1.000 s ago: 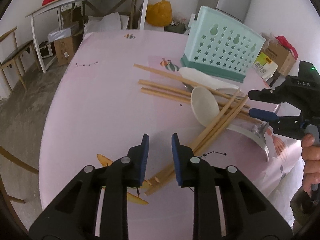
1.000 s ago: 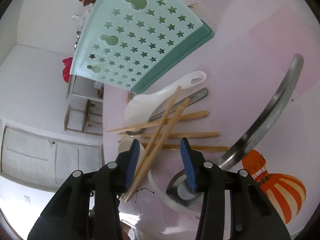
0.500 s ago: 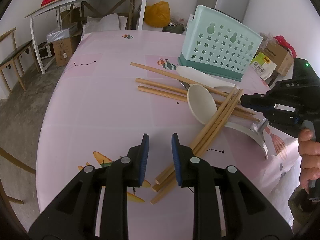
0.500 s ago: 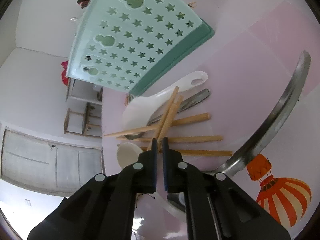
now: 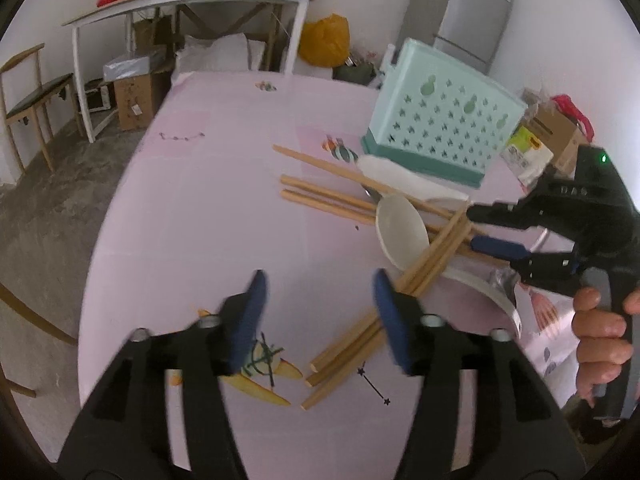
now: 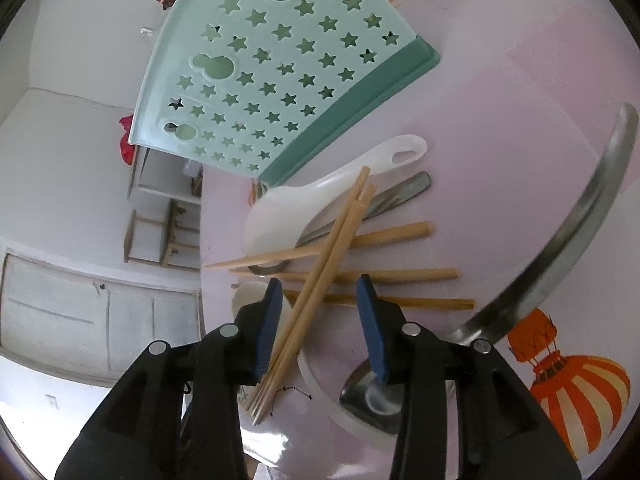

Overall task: Organize utensils
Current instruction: 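Close the right tool on one wooden chopstick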

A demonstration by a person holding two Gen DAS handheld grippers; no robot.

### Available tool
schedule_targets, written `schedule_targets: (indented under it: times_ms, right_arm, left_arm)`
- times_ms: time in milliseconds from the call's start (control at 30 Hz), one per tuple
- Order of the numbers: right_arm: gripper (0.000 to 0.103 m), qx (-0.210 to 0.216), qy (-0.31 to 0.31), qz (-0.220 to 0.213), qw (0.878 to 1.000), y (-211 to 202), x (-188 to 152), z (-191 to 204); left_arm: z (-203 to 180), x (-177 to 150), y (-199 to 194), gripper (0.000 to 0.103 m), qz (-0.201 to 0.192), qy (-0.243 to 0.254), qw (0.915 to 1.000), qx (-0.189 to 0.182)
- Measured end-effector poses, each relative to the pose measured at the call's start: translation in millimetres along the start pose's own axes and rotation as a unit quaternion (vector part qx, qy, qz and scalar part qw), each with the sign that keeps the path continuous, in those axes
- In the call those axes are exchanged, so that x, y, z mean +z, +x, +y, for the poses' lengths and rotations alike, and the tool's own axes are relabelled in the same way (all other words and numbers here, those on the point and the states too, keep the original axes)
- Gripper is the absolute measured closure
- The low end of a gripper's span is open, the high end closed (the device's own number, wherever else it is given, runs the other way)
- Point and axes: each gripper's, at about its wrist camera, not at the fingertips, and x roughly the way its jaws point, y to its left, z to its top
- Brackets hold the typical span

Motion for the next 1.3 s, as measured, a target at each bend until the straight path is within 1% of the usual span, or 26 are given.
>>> schedule_targets:
  times_ms: [33, 67, 100, 133, 200, 267, 333, 400, 467, 567, 633, 700, 733, 767, 800, 867, 933, 967, 1000, 1067, 1167, 1200, 1267, 1300]
  right_arm:
    - [0.073, -0.001, -0.001, -0.001, 1.000, 1, 1, 0]
    - [0.079, 0.003, 0.001, 0.001, 1.000, 2, 1, -2]
    - [0.086, 0.006, 0.003, 0.003, 1.000, 1, 1, -3]
    - [0.089, 0.007, 0.004, 0.003, 1.000, 2, 1, -4]
    - [0.097, 0.011, 0.005, 0.003, 1.000, 0, 0, -6]
    - [0.098, 0.018, 0.003, 0.000, 1.000, -2, -1, -6]
    - [0.098, 0.023, 0.000, -0.004, 1.000, -7, -1, -6]
    - [0.099, 0.025, -0.007, -0.009, 1.000, -12, -1, -4]
    - [0.099, 0.028, -0.010, -0.013, 0.999, -16, -1, -4]
    - [0.099, 0.035, -0.007, -0.005, 0.999, -16, -1, -7]
    - [0.097, 0.032, -0.003, -0.004, 0.999, -15, -1, -7]
    - [0.092, 0.025, -0.006, 0.003, 1.000, -11, 0, -4]
    - [0.088, 0.026, -0.004, 0.008, 1.000, -8, 1, -4]
    - [0.080, 0.024, -0.004, 0.010, 1.000, -6, 1, -3]
    - [0.077, 0.016, -0.008, 0.014, 1.000, -2, 2, -2]
    - [0.077, 0.012, -0.010, 0.020, 1.000, 4, 3, -1]
    - [0.077, 0.019, -0.009, 0.020, 1.000, 6, 3, -1]
    - [0.082, 0.018, -0.014, 0.016, 1.000, 6, 3, 0]
    - [0.092, 0.019, -0.016, 0.014, 1.000, 6, 4, 1]
    - [0.093, 0.026, -0.016, 0.012, 0.999, 6, 3, 0]
    - [0.094, 0.034, -0.013, 0.009, 0.999, 1, 3, -4]
    - [0.094, 0.038, -0.012, 0.008, 0.999, -1, 3, -6]
    - [0.094, 0.045, -0.010, 0.005, 0.999, -7, 3, -10]
    - [0.094, 0.047, -0.009, 0.004, 0.999, -8, 3, -11]
  left_arm:
    - [1, 1, -3, 0.032, -0.009, -0.006, 0.9999, 0.001]
    - [3, 3, -6, 0.025, -0.018, -0.012, 0.9998, -0.001]
    - [4, 4, -8, 0.022, -0.024, -0.017, 0.9996, -0.004]
    - [5, 6, -10, 0.018, -0.029, -0.022, 0.9993, -0.007]
    - [8, 9, -13, 0.015, -0.040, -0.035, 0.9983, -0.021]
    - [11, 12, -17, 0.010, -0.051, -0.048, 0.9973, -0.022]
    - [12, 14, -18, 0.008, -0.057, -0.056, 0.9966, -0.022]
    - [12, 17, -18, 0.008, -0.055, -0.055, 0.9968, -0.018]
    - [11, 20, -18, 0.008, -0.053, -0.057, 0.9967, -0.025]
    - [12, 22, -17, 0.008, -0.051, -0.058, 0.9965, -0.030]
    - [12, 23, -15, 0.008, -0.048, -0.057, 0.9965, -0.036]
    - [14, 23, -13, 0.008, -0.043, -0.058, 0.9966, -0.039]
    - [13, 23, -12, 0.008, -0.039, -0.059, 0.9967, -0.039]
    - [14, 23, -11, 0.008, -0.034, -0.059, 0.9968, -0.042]
    - [14, 22, -11, 0.008, -0.033, -0.059, 0.9968, -0.044]
    - [13, 21, -11, 0.009, -0.033, -0.057, 0.9967, -0.047]
    - [10, 22, -12, 0.009, -0.034, -0.048, 0.9970, -0.050]
    - [7, 22, -13, 0.009, -0.037, -0.039, 0.9974, -0.049]
    - [4, 23, -14, 0.009, -0.038, -0.031, 0.9976, -0.048]
    - [-2, 25, -15, 0.009, -0.042, -0.015, 0.9979, -0.047]
    - [-13, 31, -15, 0.009, -0.045, 0.013, 0.9973, -0.056]
    - [-16, 33, -15, 0.010, -0.045, 0.022, 0.9970, -0.059]
    - [-22, 38, -13, 0.019, -0.043, 0.035, 0.9962, -0.067]
    - [-25, 42, -12, 0.021, -0.040, 0.040, 0.9958, -0.072]
